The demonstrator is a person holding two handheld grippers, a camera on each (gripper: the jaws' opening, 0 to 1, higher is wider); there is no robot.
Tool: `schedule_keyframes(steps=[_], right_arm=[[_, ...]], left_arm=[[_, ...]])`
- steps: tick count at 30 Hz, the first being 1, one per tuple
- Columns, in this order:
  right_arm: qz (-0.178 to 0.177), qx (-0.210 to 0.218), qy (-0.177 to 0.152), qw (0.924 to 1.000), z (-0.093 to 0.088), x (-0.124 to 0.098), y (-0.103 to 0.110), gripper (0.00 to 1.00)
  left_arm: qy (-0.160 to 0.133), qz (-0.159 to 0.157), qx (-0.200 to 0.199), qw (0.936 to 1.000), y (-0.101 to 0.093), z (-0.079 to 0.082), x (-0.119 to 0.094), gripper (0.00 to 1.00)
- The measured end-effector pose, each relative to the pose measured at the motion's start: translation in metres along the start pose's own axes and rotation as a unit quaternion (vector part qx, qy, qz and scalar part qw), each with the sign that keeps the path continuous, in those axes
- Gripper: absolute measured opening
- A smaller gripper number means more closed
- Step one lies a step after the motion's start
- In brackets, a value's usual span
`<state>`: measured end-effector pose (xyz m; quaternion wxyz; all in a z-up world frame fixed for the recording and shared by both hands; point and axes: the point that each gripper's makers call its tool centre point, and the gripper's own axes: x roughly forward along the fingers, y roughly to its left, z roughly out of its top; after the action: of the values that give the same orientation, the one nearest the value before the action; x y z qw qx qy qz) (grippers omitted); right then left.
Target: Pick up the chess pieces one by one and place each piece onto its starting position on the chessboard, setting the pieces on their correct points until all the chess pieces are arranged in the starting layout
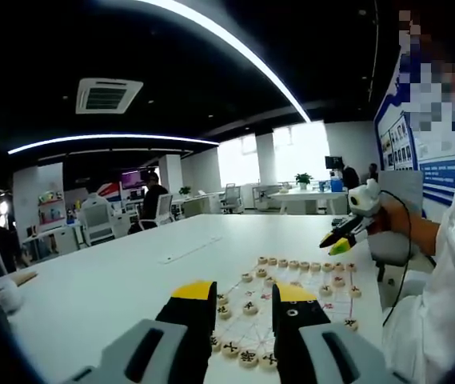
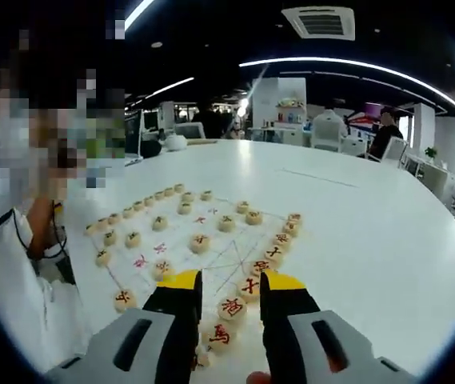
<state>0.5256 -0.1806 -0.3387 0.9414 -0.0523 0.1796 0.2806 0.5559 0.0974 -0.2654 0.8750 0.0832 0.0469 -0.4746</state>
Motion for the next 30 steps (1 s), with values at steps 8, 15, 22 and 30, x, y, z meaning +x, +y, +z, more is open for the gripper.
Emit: schedule_keyframes(steps=[8,15,22,30], right_arm=[[0.039,-0.023,-0.074,0.9962,0.06,0.015,0.033,0.3],[0.063,-0.026,-0.098,0.9928,0.079,0.037,0.052,0.3],[0.065,-0.038,-0.146,0.9864,0.108,0.017,0.058,0.33],[0.021,-0.059,-0.17,0.9834,0.129,-0.02,0.049,0.33]], left_arm=[[-0.006,0.002,0.004,1.0,-0.001,0.005,-0.003,0.3],[-0.009,0.013,0.007,0.9998,0.0,0.01,-0.008,0.3],[-0.004,0.021,0.013,0.9997,-0.003,0.013,-0.006,0.29],[0.003,0.008,0.037,0.9993,-0.029,0.019,0.001,0.3]])
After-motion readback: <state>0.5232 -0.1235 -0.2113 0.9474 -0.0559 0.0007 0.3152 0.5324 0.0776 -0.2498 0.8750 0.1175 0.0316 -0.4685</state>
